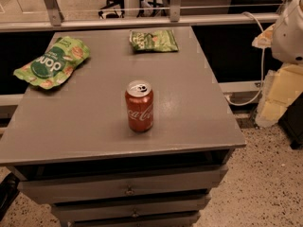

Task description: Move green jalapeno chip bag near coke can

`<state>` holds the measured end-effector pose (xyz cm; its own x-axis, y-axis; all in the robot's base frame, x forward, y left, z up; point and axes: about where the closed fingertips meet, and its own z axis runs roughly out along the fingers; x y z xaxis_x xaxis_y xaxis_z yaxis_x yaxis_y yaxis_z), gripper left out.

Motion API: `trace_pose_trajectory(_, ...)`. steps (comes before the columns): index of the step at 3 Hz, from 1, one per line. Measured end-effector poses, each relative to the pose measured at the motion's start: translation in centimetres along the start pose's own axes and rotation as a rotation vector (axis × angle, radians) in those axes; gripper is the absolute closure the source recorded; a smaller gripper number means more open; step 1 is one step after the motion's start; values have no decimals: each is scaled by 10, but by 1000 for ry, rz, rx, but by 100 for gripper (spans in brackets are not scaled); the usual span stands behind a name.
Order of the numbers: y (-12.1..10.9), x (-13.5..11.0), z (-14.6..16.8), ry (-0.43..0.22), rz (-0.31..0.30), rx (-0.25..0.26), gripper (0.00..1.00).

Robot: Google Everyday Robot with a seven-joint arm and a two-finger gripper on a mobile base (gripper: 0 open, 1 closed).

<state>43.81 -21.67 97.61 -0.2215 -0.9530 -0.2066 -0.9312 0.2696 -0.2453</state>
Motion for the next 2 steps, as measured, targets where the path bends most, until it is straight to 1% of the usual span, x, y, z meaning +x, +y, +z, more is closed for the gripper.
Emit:
trace_pose_trajectory(1,0,0,0,0,0,0,0)
trace_pose_trajectory(2,-20,-7,16,-80,-12,25,0)
